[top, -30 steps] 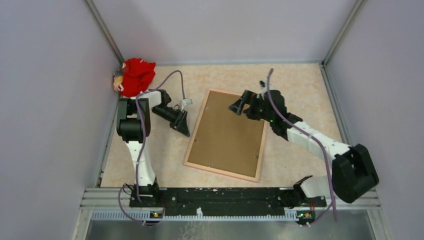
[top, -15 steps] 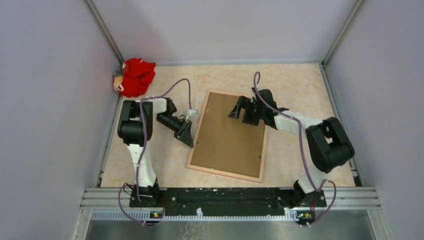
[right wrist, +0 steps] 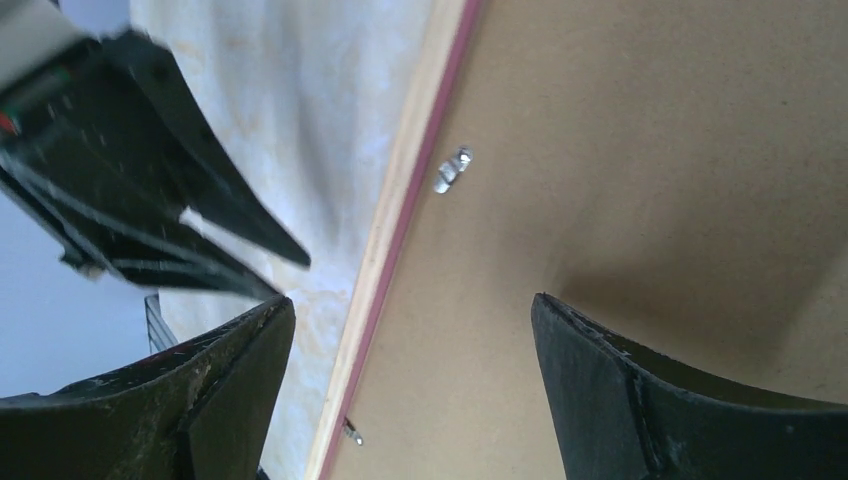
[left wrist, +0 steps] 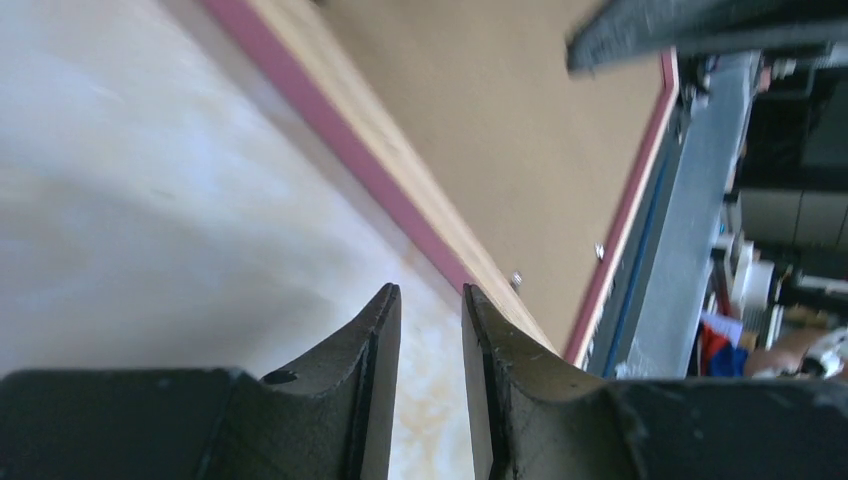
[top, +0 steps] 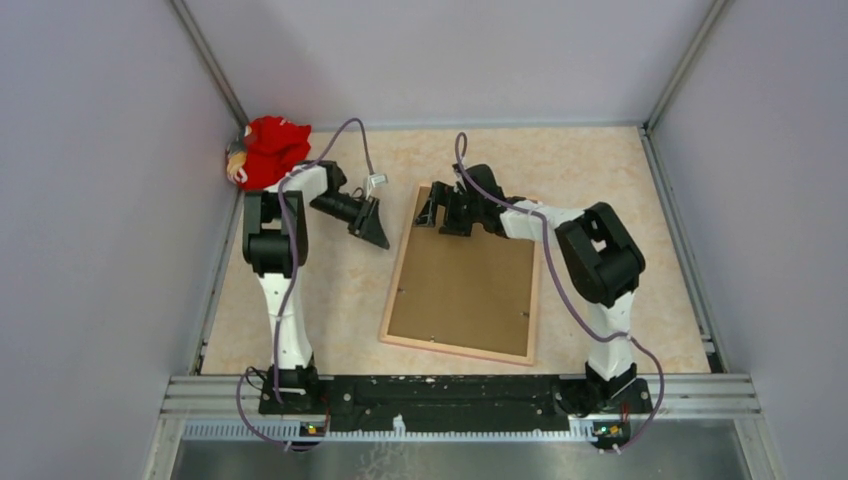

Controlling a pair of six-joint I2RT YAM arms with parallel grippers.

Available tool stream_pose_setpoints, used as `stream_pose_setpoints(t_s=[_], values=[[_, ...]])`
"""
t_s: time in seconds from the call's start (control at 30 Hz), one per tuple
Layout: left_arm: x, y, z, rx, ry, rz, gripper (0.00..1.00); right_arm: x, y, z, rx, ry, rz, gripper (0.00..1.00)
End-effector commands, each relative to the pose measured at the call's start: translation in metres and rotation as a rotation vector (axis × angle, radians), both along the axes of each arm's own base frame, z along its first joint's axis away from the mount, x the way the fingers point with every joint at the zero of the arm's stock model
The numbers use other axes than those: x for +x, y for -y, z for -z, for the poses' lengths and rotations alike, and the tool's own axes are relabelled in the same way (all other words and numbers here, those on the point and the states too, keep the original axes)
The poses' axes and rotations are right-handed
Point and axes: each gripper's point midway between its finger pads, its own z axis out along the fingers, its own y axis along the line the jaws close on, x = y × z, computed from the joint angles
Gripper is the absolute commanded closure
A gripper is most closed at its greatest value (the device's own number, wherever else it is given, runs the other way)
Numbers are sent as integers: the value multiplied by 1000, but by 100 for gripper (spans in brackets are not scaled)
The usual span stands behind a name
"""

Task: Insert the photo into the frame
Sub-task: Install the photo frame at the center of the board.

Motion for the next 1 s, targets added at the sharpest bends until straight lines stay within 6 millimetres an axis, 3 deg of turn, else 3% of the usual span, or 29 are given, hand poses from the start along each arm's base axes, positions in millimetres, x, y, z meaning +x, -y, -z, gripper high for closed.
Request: stream_pose_setpoints(t_s=[0.0,0.17,0.4,0.6,0.97], values=[[41,15,6,-74,-110,-122,65,16,-13,-7,47,16,19,13],[48,23,18,-82,-135,-137,64,17,-17,2,52,-6,37,15],[42,29,20,-94,-151,-128,64,15,-33,17,62,-37,34,19],[39,24,37,-22,-148,-145,66,19,-44,19,63,-37,34,20],[38,24,45,-14,-168,-173,69,25,-49,21,74,-55,52,23]])
